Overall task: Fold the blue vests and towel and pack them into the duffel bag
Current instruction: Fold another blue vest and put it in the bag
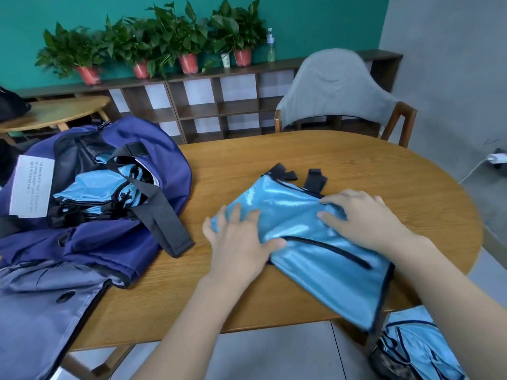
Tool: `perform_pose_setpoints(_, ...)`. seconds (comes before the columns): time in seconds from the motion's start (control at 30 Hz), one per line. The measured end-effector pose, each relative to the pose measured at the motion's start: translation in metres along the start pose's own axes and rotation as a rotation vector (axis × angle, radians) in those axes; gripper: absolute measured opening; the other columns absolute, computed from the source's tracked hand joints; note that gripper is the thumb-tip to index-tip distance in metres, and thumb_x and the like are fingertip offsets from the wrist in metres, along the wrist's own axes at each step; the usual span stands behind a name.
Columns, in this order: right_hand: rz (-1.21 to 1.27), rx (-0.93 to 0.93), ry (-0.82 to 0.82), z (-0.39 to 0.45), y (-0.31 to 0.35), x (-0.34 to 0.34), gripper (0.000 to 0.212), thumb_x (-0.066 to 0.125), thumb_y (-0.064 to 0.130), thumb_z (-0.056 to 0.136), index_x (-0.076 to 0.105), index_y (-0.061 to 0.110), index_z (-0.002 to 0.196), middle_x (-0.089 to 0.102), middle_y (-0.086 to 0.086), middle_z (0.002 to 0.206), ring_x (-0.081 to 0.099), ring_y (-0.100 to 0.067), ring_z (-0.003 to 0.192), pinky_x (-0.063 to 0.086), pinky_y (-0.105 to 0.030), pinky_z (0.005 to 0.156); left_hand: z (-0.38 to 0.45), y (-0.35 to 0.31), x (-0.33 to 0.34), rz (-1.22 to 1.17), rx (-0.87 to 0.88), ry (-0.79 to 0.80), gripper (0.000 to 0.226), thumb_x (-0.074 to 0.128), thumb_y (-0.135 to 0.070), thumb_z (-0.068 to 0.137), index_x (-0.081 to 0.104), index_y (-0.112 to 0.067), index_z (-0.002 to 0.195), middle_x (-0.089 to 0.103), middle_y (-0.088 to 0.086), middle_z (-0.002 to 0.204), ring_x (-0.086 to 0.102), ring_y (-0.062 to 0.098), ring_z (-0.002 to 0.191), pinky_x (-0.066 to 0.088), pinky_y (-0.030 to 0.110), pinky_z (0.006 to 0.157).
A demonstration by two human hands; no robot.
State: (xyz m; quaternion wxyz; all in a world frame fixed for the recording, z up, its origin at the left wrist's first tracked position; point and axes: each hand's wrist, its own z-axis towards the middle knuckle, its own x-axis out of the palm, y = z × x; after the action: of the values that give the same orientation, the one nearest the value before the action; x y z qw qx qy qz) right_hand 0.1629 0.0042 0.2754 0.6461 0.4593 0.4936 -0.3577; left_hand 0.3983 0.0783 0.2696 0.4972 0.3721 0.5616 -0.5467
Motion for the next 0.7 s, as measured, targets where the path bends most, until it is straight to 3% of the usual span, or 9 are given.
perform_pose_setpoints(0.13, 0.050, 0.026, -0.064, -0.014, -0.005, -0.012, 0.030, 0.049, 0.060, 0.096, 0.071, 0.041, 0.102, 0.068, 0.018, 0.087, 0.062, -0.009, 0.084, 0.052, -0.034, 0.073, 0.011, 0.014, 0.006, 0.014, 0.025, -0.216, 0.059, 0.063, -0.058, 0.090, 0.051, -0.033, 0.143, 0.036, 0.001, 0.158, 0.016, 0.026, 0.151, 0.005, 0.056, 0.118)
perform_pose_setpoints(0.2, 0.049, 0.021, -0.079, -0.020, -0.003, -0.014, 0.032, 0.052, 0.057, 0.096, 0.072, 0.035, 0.085, 0.065, 0.013, 0.067, 0.060, -0.006, 0.067, 0.049, -0.029, 0.058, 0.011, 0.014, 0.012, -0.100, 0.083, -0.293, 0.040, 0.063, -0.042, 0.096, 0.062, -0.032, 0.134, 0.047, -0.002, 0.151, 0.025, 0.021, 0.149, 0.007, 0.051, 0.119)
perform_pose_setpoints(0.27, 0.023, -0.015, -0.173, -0.023, -0.002, -0.011, 0.034, 0.056, 0.051, 0.096, 0.070, 0.029, 0.075, 0.058, 0.010, 0.058, 0.056, -0.007, 0.060, 0.044, -0.027, 0.052, 0.009, 0.011, 0.017, -0.224, 0.164, -0.299, 0.031, 0.060, -0.038, 0.099, 0.066, -0.032, 0.129, 0.054, -0.004, 0.146, 0.032, 0.016, 0.147, 0.011, 0.045, 0.120)
perform_pose_setpoints(0.37, 0.085, -0.175, -0.307, -0.024, 0.010, -0.004, 0.019, 0.061, 0.034, 0.097, 0.074, 0.020, 0.094, 0.051, 0.015, 0.076, 0.055, -0.011, 0.077, 0.046, -0.030, 0.062, 0.004, 0.002, 0.024, -0.314, 0.319, -0.223, 0.035, 0.056, -0.043, 0.100, 0.063, -0.029, 0.132, 0.054, -0.002, 0.146, 0.033, 0.015, 0.147, 0.018, 0.044, 0.121)
perform_pose_setpoints(0.47, 0.144, -0.317, -0.163, -0.018, 0.031, 0.011, 0.032, 0.053, 0.025, 0.102, 0.065, 0.015, 0.131, 0.057, 0.003, 0.121, 0.058, -0.017, 0.110, 0.049, -0.031, 0.091, -0.003, -0.006, 0.026, -0.196, 0.320, -0.051, 0.058, 0.041, -0.062, 0.099, 0.046, -0.030, 0.148, 0.040, -0.005, 0.157, 0.022, 0.010, 0.150, 0.010, 0.044, 0.124)
perform_pose_setpoints(0.57, 0.062, -0.227, 0.001, -0.009, 0.032, 0.026, 0.054, 0.041, 0.039, 0.106, 0.038, 0.013, 0.153, 0.032, -0.003, 0.159, 0.031, -0.018, 0.146, 0.026, -0.028, 0.116, -0.009, -0.008, 0.025, -0.037, 0.280, 0.068, 0.077, 0.022, -0.075, 0.094, 0.023, -0.032, 0.157, 0.024, -0.005, 0.164, 0.010, 0.011, 0.153, 0.000, 0.052, 0.123)
perform_pose_setpoints(0.7, -0.058, -0.098, 0.033, -0.003, 0.011, 0.028, 0.074, 0.027, 0.061, 0.102, 0.022, 0.015, 0.160, 0.017, 0.000, 0.167, 0.005, -0.016, 0.155, 0.001, -0.035, 0.125, -0.020, -0.005, 0.025, 0.097, 0.262, 0.153, 0.088, 0.010, -0.086, 0.086, 0.002, -0.037, 0.159, 0.001, 0.001, 0.169, -0.007, 0.026, 0.155, -0.006, 0.057, 0.121)
